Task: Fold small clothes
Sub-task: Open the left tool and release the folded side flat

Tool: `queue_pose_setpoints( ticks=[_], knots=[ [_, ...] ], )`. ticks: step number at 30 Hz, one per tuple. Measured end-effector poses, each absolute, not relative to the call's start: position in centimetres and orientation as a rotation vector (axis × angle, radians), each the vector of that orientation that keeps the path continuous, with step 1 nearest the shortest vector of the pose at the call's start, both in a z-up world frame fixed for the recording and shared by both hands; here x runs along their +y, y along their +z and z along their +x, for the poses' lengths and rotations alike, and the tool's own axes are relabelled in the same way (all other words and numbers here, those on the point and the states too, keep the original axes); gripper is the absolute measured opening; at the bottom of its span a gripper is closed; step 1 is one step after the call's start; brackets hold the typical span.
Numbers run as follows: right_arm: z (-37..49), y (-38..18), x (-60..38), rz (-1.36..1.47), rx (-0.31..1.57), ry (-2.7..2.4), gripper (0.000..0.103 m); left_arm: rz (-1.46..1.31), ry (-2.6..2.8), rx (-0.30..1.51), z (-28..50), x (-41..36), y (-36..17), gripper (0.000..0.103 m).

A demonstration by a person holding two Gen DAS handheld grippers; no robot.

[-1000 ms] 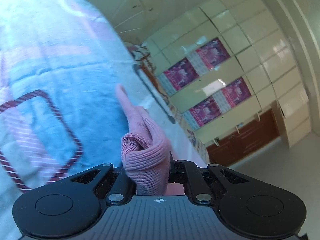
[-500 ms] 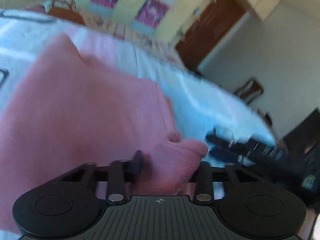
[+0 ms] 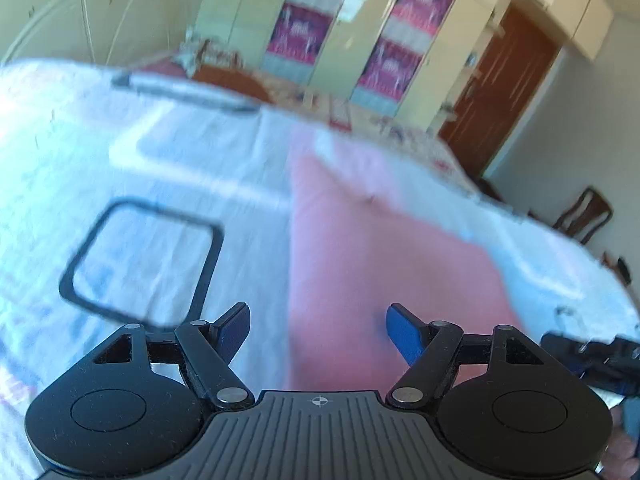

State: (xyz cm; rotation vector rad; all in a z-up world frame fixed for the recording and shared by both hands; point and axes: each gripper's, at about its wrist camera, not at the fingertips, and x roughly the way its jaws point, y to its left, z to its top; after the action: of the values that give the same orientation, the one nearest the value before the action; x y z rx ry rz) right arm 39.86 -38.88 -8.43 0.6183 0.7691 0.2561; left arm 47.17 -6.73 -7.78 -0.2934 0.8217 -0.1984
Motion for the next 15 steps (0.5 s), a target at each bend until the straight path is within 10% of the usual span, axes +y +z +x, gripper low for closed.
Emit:
queue_pose_setpoints(
  ticks=[15],
  knots=[
    [43.3,-9.3,-35.4,0.439,0.906,0.207,0.04,-0.352,-0.28,0.85,48.7,-7.3,-10.9,0.074]
  ],
)
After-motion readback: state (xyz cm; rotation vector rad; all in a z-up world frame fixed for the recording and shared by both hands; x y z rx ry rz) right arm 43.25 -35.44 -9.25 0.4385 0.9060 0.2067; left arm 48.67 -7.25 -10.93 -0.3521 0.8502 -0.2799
